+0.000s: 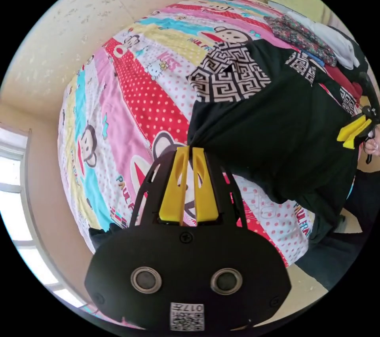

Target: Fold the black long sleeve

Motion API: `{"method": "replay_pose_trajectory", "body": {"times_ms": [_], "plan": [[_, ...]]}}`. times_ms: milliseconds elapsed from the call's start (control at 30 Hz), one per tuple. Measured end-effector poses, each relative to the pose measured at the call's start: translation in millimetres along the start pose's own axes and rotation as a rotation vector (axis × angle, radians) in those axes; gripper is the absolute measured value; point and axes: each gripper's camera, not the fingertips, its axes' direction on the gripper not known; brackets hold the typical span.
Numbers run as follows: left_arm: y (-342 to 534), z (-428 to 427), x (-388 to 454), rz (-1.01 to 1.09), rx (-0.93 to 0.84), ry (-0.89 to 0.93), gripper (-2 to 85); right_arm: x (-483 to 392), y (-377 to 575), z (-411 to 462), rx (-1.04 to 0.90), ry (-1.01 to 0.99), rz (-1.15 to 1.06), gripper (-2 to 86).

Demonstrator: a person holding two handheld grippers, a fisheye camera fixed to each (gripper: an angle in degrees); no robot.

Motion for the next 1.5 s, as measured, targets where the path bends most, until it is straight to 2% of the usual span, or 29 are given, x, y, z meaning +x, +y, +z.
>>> {"method": "replay_pose_trajectory", "body": {"times_ms": [67, 133, 200, 267, 333, 500, 600, 767, 833, 900, 1000, 1100, 1167, 1267, 1333, 1433, 1500], "plan": [[5, 11, -6, -0.062, -0.049, 0.123, 3.9, 6, -4, 19, -0.094, 0.072, 0.048, 7.6], [22, 2, -16, -0.209, 0.047, 0.207, 5.4, 1, -3, 12, -0.047, 0.054, 0.051, 7.7], [65, -10, -29, -0.449, 0.194, 0.357, 9.5, -5, -1, 4, -0.024, 0.056, 0.037, 7.8], [103, -15, -25, -0.541, 0.276, 0.460, 10.2, -7, 4, -8, 0.009, 0.052, 0.024, 7.8], [136, -17, -5, -0.536, 0.281, 0.525, 10.1, -7, 14, -28, 0.059, 0.060, 0.029, 7.7], [182, -22, 109, -0.237, 0.065, 0.714, 9.8, -6, 39, -63, 0.099, 0.181, 0.038, 7.5], [192, -9, 157, -0.215, -0.093, 0.626, 9.5, -10, 52, -73, 0.097, 0.312, 0.033, 7.6], [185, 5, 187, -0.294, -0.138, 0.505, 6.7, -8, 65, -83, 0.075, 0.422, 0.109, 8.1], [182, 7, 189, -0.337, -0.148, 0.503, 4.9, -9, 74, -87, 0.081, 0.494, 0.141, 8.2], [181, 7, 195, -0.374, -0.169, 0.604, 1.9, -7, 82, -85, 0.057, 0.521, 0.164, 8.2], [191, -6, 204, -0.466, -0.229, 0.564, 0.7, 4, 87, -65, -0.103, 0.535, 0.215, 7.8], [217, -37, 207, -0.581, -0.209, 0.469, 0.3, -10, 85, -71, -0.075, 0.555, 0.182, 6.2], [233, -49, 212, -0.668, -0.201, 0.478, 0.1, -25, 86, -76, -0.041, 0.603, 0.129, 5.5], [254, -38, 230, -0.758, -0.270, 0.555, -0.1, -27, 94, -61, -0.142, 0.642, 0.089, 5.8], [262, -35, 234, -0.792, -0.348, 0.552, -0.3, -29, 100, -93, -0.039, 0.553, 0.160, 6.4], [277, -63, 226, -0.874, -0.273, 0.571, -0.5, -18, 112, -156, 0.193, 0.472, 0.358, 7.2], [291, -86, 217, -0.933, -0.239, 0.557, -0.5, -3, 119, -179, 0.275, 0.468, 0.451, 7.8]]}}
